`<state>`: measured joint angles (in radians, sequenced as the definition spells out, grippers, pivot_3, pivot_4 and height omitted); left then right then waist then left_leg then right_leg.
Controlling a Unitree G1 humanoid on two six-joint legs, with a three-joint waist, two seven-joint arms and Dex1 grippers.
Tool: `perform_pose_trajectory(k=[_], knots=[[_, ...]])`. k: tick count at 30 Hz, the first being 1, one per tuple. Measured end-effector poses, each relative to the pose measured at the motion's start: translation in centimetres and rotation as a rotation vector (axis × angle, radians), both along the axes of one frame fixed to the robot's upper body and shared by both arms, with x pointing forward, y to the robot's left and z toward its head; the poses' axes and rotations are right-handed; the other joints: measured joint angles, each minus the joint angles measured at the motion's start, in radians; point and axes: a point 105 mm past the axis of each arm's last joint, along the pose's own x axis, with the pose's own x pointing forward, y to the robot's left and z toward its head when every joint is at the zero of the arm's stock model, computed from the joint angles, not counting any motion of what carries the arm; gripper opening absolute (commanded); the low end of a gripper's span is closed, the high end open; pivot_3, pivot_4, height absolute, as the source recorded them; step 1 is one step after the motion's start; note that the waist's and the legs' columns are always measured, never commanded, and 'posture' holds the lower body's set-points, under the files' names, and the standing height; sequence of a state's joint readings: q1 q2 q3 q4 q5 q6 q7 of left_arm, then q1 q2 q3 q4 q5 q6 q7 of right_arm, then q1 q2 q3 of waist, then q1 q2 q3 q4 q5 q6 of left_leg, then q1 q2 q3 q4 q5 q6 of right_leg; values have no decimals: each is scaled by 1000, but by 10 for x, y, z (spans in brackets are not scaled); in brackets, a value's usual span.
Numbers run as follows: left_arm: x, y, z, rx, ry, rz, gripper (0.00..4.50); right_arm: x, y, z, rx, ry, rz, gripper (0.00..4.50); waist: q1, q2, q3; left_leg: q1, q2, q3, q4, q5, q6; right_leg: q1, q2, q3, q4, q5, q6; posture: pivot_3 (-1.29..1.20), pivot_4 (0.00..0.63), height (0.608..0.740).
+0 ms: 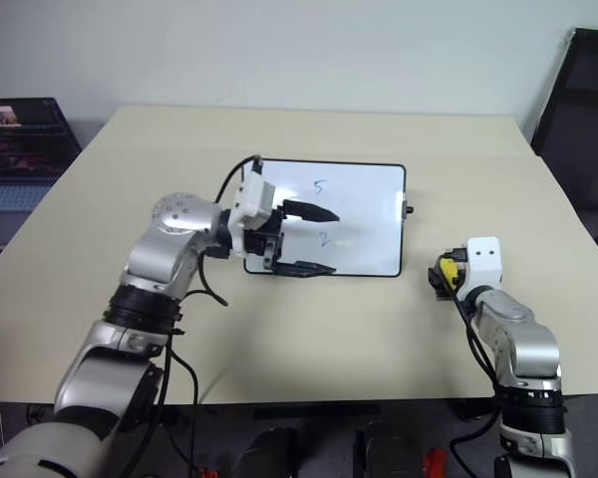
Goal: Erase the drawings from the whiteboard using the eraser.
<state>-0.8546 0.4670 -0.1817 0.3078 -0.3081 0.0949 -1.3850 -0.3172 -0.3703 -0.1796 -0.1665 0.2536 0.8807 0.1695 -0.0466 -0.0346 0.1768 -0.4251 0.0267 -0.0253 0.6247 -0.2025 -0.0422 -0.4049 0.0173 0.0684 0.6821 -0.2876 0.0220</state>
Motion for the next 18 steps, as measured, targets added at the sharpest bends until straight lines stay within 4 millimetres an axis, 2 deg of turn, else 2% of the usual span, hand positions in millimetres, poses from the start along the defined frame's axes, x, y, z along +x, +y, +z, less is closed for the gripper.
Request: perform_pose_trajectory(k=[1,7,9,14,18], knots=[[0,0,0,1,-1,1,4500,0,0,-1,0,3,0,3905,0,0,0,0,0,0,0,0,0,0,0,0,0,0,0,0,150,740],[1,3,-6,0,8,18,4500,0,-1,-4,-3,14,-6,1743,0,0,0,0,0,0,0,0,0,0,0,0,0,0,-1,0,150,740],[2,5,-7,0,11,32,4500,0,-1,-4,-5,11,-6,1145,0,0,0,0,0,0,1,0,0,0,0,0,1,0,-1,0,150,740],[7,9,-7,2,23,98,4500,1,1,-4,2,4,-3,1107,-1,0,0,0,0,0,1,0,0,0,0,0,1,1,0,0,150,740],[6,23,-20,35,56,197,4500,-2,2,-3,-1,-2,1,1107,-4,0,0,0,1,0,1,0,0,0,0,0,2,1,0,0,150,740]])
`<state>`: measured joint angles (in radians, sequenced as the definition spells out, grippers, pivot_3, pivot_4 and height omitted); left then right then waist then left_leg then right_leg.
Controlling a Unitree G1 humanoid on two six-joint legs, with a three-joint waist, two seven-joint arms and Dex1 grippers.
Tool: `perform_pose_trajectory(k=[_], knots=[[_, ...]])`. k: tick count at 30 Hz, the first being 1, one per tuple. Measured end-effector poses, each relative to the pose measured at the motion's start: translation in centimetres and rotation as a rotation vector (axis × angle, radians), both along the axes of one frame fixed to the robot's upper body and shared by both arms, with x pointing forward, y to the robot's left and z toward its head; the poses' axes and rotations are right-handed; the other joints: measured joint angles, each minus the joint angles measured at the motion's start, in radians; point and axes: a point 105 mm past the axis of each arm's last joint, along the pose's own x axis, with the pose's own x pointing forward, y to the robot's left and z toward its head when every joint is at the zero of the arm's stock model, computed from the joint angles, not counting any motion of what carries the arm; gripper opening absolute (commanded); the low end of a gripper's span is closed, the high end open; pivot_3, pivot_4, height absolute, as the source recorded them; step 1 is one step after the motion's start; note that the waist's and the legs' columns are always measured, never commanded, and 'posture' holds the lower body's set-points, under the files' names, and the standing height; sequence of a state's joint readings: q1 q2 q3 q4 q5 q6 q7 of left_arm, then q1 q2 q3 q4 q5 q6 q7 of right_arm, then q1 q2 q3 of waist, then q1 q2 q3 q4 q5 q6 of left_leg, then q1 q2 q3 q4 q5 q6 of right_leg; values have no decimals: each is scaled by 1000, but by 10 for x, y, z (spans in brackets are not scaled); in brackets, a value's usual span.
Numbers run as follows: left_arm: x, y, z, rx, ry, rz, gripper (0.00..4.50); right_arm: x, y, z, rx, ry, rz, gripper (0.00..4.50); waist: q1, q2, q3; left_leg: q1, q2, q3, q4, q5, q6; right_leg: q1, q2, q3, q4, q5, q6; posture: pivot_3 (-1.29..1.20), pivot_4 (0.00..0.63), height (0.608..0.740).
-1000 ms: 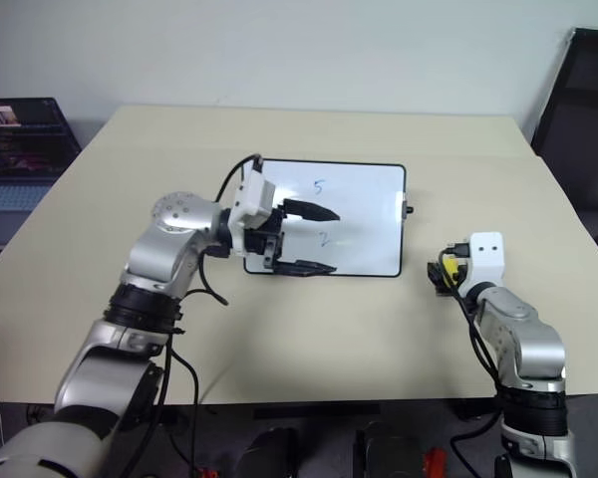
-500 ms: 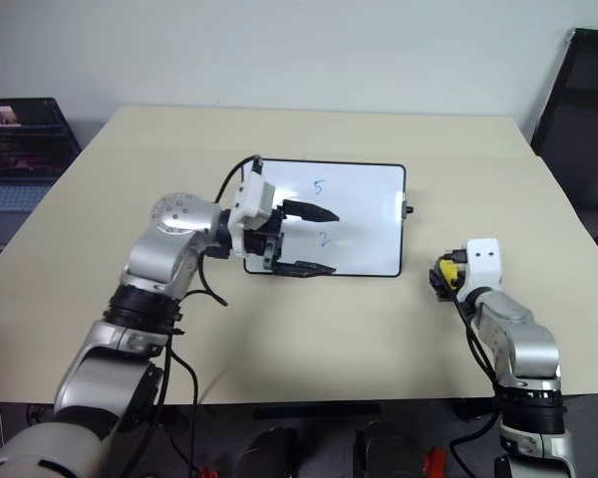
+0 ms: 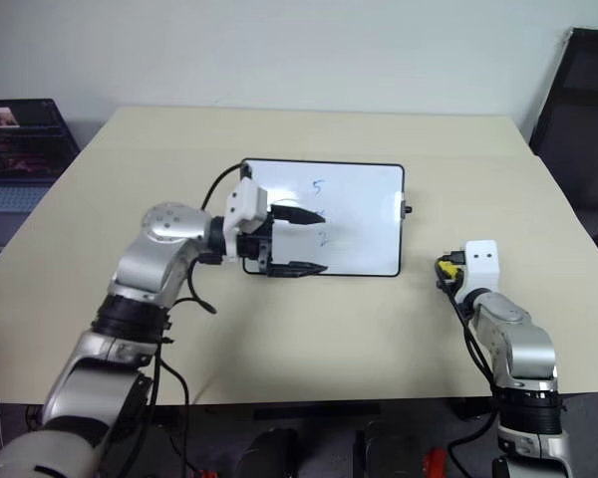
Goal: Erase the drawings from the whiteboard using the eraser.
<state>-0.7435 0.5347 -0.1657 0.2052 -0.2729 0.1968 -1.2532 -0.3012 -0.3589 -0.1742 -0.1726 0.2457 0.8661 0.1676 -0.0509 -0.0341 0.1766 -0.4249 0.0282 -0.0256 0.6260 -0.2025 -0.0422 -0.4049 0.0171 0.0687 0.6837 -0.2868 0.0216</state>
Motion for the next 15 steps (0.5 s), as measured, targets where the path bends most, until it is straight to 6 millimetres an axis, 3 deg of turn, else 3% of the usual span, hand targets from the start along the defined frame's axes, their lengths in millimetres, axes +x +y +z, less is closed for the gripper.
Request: perform_pose_trajectory(k=[5,11,15], knots=[[-3,15,-17,-22,75,179,4500,-16,13,16,-74,-70,83,1107,2,0,0,0,0,-1,2,0,0,0,-1,0,1,-1,1,0,150,740],[8,36,5,-87,15,424,4500,-34,52,37,-161,-174,267,1107,1,0,0,2,0,0,3,0,0,0,-1,1,6,-3,5,0,150,740],[13,44,0,-64,28,531,4500,-31,74,51,-191,-230,353,1107,-1,0,0,4,0,1,4,0,0,1,-1,1,9,-2,5,0,150,740]])
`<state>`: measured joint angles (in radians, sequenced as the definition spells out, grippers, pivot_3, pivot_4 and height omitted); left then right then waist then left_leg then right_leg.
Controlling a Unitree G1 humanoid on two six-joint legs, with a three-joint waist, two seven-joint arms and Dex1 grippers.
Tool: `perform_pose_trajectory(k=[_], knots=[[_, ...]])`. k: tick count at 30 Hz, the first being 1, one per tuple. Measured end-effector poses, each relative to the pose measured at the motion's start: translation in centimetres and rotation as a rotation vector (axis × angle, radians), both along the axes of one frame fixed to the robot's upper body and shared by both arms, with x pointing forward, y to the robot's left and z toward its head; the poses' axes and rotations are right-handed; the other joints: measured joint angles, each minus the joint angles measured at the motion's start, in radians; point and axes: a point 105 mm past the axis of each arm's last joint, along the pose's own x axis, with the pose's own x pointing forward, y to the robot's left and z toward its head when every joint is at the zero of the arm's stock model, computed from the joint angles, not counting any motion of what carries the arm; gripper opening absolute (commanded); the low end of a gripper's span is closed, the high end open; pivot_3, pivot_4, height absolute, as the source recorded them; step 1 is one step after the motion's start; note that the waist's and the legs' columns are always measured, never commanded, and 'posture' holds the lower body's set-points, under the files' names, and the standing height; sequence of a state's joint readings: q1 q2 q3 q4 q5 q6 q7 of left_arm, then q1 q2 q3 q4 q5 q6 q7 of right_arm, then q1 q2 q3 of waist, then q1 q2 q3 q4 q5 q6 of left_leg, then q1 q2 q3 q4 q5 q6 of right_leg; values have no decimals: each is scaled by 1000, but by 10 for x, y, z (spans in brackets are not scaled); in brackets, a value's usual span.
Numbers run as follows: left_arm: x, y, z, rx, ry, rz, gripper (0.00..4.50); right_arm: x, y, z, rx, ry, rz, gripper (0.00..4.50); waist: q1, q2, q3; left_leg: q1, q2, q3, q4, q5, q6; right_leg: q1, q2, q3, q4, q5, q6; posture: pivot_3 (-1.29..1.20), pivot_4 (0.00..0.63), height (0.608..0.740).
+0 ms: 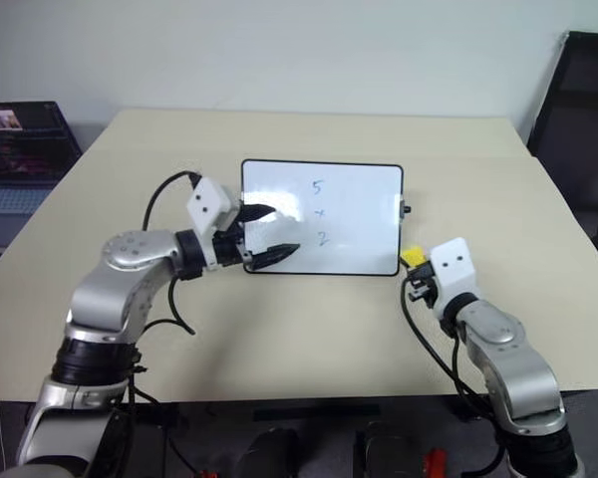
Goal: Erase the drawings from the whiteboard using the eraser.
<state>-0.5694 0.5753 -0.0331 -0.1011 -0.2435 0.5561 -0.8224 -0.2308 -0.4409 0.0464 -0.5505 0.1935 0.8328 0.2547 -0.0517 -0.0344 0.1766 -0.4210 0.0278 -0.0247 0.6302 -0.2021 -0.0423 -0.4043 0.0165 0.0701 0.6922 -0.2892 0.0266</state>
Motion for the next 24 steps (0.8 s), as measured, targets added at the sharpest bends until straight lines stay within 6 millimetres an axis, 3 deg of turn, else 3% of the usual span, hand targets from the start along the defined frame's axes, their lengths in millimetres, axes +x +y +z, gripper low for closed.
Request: perform_pose_trajectory(k=[5,8,14,24], knots=[[9,3,9,24,-15,84,4500,22,34,36,-109,-136,140,1107,0,0,0,1,-1,0,0,0,0,0,0,0,1,0,0,0,150,740],[12,4,16,37,-29,109,4500,38,46,43,-123,-151,166,1107,1,0,0,1,-1,0,0,0,0,0,0,0,1,1,-2,0,150,740],[13,3,6,81,7,116,4500,72,80,70,-147,-215,233,1107,-4,0,0,1,0,0,-1,0,0,-1,0,0,2,3,-5,0,150,740],[16,9,4,93,16,152,4500,107,119,66,-307,-222,333,1107,-4,0,0,1,0,0,-1,0,0,-1,-1,0,3,3,-5,0,150,740]])
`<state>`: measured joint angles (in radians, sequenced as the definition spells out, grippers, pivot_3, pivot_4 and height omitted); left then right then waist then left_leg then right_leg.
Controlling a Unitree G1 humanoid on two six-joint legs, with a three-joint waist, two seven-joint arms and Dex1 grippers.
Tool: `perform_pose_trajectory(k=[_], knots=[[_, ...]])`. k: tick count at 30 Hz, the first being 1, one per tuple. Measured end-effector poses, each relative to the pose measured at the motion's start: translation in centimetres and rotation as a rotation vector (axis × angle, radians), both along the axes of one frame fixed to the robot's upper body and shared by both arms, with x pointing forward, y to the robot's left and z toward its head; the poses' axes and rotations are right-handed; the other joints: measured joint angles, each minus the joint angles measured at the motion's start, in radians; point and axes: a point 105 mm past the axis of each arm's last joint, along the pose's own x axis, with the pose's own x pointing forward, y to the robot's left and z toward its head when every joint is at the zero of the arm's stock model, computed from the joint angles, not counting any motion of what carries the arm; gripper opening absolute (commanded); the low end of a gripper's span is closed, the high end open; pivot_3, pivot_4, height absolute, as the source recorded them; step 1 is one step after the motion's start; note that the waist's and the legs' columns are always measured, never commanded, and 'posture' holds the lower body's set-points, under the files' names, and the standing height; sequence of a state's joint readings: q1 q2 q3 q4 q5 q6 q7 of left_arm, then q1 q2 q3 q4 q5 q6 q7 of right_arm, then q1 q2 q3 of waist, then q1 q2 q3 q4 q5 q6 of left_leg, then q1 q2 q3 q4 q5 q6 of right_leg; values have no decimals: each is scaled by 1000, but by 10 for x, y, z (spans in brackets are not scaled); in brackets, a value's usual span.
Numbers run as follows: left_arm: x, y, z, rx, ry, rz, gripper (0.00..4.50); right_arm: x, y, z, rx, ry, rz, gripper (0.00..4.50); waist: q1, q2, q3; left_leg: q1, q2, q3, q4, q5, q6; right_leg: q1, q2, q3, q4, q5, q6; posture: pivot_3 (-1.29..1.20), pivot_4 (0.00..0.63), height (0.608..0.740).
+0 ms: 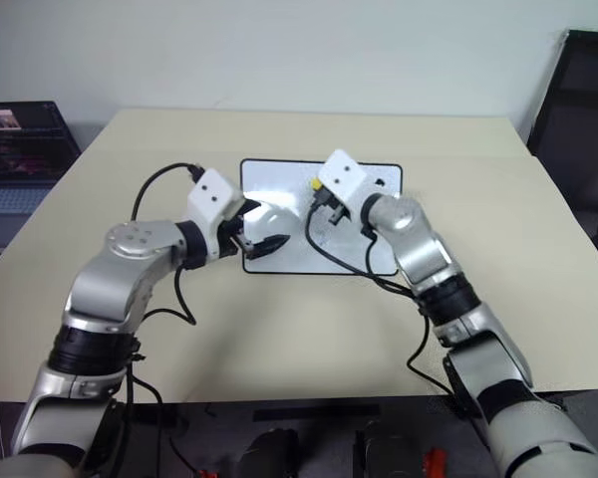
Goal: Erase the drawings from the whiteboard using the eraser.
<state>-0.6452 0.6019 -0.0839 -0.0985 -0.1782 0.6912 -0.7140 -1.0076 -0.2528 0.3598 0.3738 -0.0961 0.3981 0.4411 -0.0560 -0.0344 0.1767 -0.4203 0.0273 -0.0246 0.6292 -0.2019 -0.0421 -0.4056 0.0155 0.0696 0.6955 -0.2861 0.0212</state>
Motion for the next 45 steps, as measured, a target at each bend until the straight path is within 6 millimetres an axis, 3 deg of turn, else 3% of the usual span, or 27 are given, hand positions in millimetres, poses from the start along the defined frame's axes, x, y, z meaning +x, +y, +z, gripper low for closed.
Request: perform_pose_trajectory(k=[5,12,23,27,32,34,45], knots=[[2,0,-2,-6,7,10,4500,9,19,0,-39,-2,39,1107,-1,0,0,0,0,0,0,0,0,0,0,0,0,0,0,0,150,740],[3,2,-3,-7,4,11,4500,21,18,-16,-78,30,25,1107,-1,0,0,0,0,0,0,0,0,0,-1,0,1,0,0,0,150,740],[3,1,-3,-8,-12,0,4500,35,-21,-6,-136,-35,-69,1105,7,0,0,2,-1,0,1,0,0,1,-1,0,2,0,0,0,150,740],[3,-1,-5,-9,-7,-6,4500,30,-12,-10,-159,-37,-28,1105,3,0,0,2,0,0,1,0,0,1,-1,0,2,0,0,0,150,740],[2,-6,-7,-8,-3,-20,4500,11,25,-34,-198,2,97,1104,-16,0,0,4,1,-1,1,0,0,1,-1,1,3,0,0,0,150,740],[2,-7,-7,-8,-4,-22,4500,9,31,-38,-212,-3,106,1104,-17,0,0,4,1,-1,1,0,0,1,-1,1,4,0,0,0,150,740],[-1,-3,-18,-6,26,-12,4500,23,9,-22,-200,-67,5,1102,-2,0,0,3,0,0,1,1,0,1,-1,0,3,0,0,0,150,740]])
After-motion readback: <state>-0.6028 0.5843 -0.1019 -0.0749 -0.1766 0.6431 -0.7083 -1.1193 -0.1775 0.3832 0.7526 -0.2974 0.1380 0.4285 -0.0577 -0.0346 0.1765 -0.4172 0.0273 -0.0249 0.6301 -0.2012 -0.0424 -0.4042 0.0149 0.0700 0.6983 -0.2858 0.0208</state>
